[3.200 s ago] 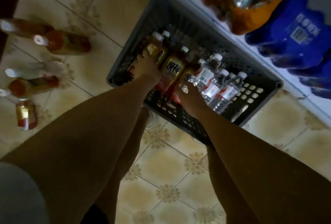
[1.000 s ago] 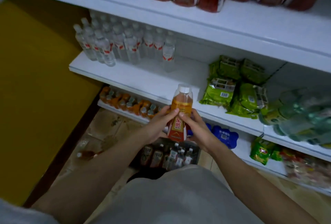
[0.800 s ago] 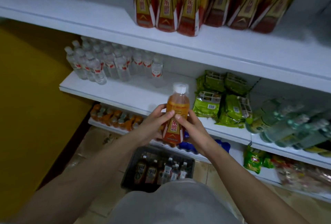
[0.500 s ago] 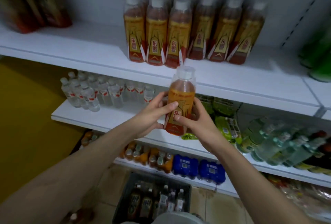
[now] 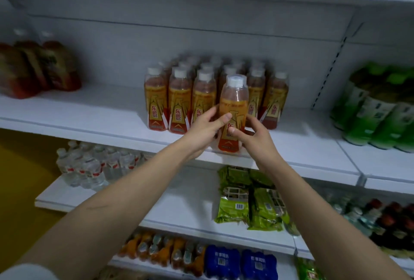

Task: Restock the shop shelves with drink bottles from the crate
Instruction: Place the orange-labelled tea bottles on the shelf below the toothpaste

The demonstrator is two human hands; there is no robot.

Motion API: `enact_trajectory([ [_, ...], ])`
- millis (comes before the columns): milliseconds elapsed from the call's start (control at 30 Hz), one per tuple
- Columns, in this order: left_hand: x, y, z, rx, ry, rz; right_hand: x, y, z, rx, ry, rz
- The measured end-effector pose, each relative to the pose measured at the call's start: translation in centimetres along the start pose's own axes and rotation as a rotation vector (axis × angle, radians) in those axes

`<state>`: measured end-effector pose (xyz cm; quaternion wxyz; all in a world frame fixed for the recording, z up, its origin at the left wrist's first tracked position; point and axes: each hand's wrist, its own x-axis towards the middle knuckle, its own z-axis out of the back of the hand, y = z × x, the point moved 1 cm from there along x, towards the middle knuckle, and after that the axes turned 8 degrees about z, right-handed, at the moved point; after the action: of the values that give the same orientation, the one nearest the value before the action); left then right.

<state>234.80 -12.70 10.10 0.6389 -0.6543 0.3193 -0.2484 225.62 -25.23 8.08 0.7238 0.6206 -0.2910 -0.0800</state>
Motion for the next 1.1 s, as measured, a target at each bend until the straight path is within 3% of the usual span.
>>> enact_trajectory([
  [200,2.0,-0.2,-0.1,0.194,-0.190,-0.090,1.8,-2.3,-0.3,-0.007,-0.013,-0.028],
  [433,1.7,0.8,-0.9,0.492,-0.418,-0.185,3.1,-3.4,-0.9,-0.171,-0.034,0.070],
  [700,1.6,2.1,-1.9,0.611,-0.467,-0.250,4.4,-3.9,-1.3,-0.252,-0.137,0.016],
  [1100,1.4,4.0,-1.3,0.710,-0.343,-0.229,5.3,-4.3,-1.7,-0.284,-0.194,0.004],
])
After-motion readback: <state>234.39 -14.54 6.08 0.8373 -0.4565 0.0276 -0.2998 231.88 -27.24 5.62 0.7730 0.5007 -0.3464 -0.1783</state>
